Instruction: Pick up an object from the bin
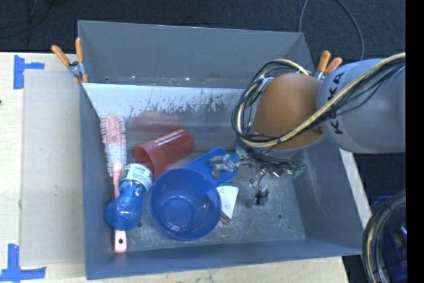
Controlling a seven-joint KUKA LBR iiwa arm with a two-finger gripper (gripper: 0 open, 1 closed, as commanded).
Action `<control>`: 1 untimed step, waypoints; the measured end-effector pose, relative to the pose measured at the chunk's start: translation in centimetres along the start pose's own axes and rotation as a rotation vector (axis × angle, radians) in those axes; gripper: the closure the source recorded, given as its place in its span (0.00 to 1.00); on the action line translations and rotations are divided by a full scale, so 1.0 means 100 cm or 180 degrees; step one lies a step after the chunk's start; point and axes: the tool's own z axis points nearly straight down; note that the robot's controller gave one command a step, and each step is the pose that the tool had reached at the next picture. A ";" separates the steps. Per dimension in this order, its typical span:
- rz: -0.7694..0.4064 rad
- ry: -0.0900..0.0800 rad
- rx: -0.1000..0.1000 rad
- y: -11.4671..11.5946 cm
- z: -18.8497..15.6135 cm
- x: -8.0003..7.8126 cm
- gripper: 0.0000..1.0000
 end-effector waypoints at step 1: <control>-0.0858 0.0001 -0.0005 0.046 0.000 -0.004 0.00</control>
Offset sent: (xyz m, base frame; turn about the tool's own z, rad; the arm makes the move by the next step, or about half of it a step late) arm -0.0592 0.0394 0.0005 -0.2292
